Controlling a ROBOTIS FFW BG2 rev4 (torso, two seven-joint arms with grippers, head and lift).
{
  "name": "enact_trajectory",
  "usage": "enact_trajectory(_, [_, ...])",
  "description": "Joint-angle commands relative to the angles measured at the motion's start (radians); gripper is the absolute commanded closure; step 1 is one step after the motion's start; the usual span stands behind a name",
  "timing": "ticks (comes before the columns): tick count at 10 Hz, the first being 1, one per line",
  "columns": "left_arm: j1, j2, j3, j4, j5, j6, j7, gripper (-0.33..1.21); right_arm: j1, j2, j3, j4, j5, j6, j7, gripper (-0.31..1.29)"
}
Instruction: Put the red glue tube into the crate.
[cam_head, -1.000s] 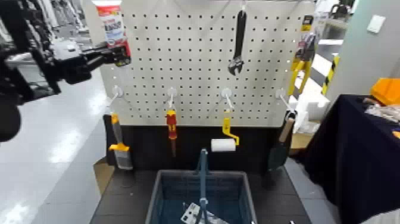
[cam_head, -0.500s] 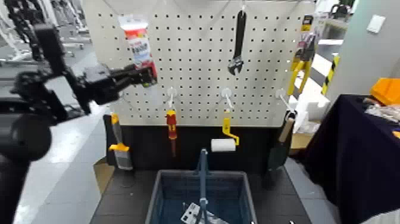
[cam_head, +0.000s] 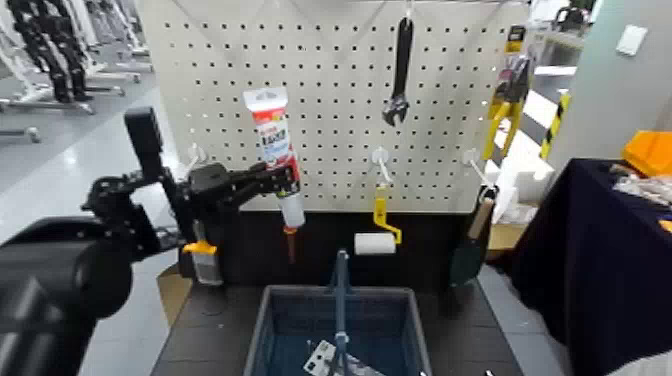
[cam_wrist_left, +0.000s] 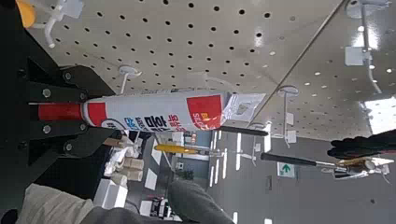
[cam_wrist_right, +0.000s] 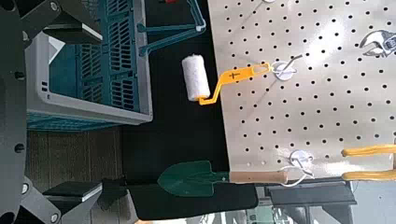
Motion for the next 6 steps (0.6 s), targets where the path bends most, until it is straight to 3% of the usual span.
enact_trajectory(1, [0.060, -0.025, -0.003, -0.008, -0.005, 0.028, 0.004, 1.06, 0.000, -0.002, 0.002, -0.004, 0.000, 0.004, 0.000, 0.18])
enact_trajectory(6, [0.138, -0.037, -0.034, 0.065, -0.042, 0.055, -0.012, 1.05, -0.003, -0.006, 0.003, -0.005, -0.003, 0.010, 0.001, 0.18])
